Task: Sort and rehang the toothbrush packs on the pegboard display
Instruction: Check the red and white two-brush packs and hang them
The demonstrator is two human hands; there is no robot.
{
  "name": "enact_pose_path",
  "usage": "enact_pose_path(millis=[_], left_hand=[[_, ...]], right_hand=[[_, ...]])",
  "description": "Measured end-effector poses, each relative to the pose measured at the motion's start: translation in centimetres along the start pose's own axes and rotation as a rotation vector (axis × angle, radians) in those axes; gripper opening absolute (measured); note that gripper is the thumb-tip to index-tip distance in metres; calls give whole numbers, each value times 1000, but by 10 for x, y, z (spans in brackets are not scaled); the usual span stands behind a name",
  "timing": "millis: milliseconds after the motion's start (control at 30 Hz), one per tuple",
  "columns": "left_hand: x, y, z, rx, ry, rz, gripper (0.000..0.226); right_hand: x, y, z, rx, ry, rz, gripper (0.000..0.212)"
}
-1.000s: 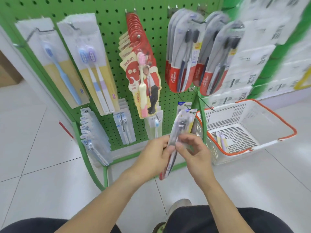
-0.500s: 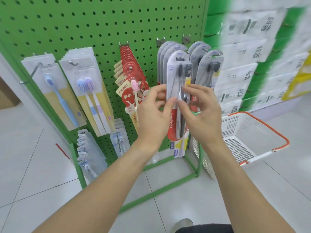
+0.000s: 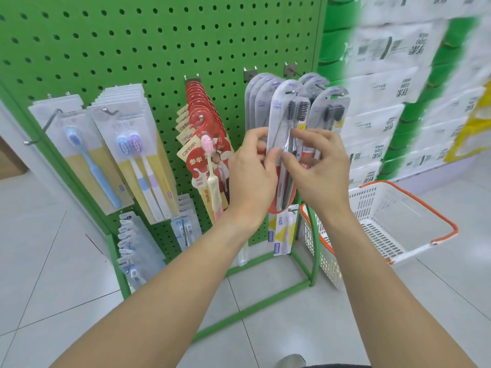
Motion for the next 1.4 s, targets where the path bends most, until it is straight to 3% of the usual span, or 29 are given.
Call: enact_pose_path(millis=[233,367,500,600,767,900,1000,1133,1200,1400], left_hand=[[11,-4,-6,30,-133,40,26],[11,-7,-14,76,-204,44,42],[-13,-7,-17,5,-204,-109,60],[-33,-29,-18,-19,-231,-254,58],[-37,-77,-31,77,-360,-177,46],[-29,-95,-34,100,-457,-185,39],[-22,-102,-31,85,-498,-206,42],[-13,-111,-29,59,-544,-203,43],[-10,-114,-28,42,-551,-186,43],[-4,-114,-30,108,-597,-115,61]], right_hand=[[-11,-9,-7,13,-3,-21,42],[-20,-15,-14,6,-26,-29,45],[-25,-22,-21,-33,-17,-16,46],[-28,-26,-27,-40,-10,9,42],[-26,-25,-20,-40,130,133,38],[-23,-33,12,-237,168,192,18],[-26,-50,28,-296,191,132,34],[-42,-75,18,-11,254,-106,100],[-48,-76,9,74,256,-160,118],[-47,-72,5,-68,183,-119,101]])
Point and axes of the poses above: each hand's wrist, its own y-axis away from the middle knuckle, its own z-axis out of the back of the hand, x = y × z, the point moved 5 cm from there along -y, towards the middle knuckle, and after that the axes turned 12 degrees about y, right-handed, at the moved point
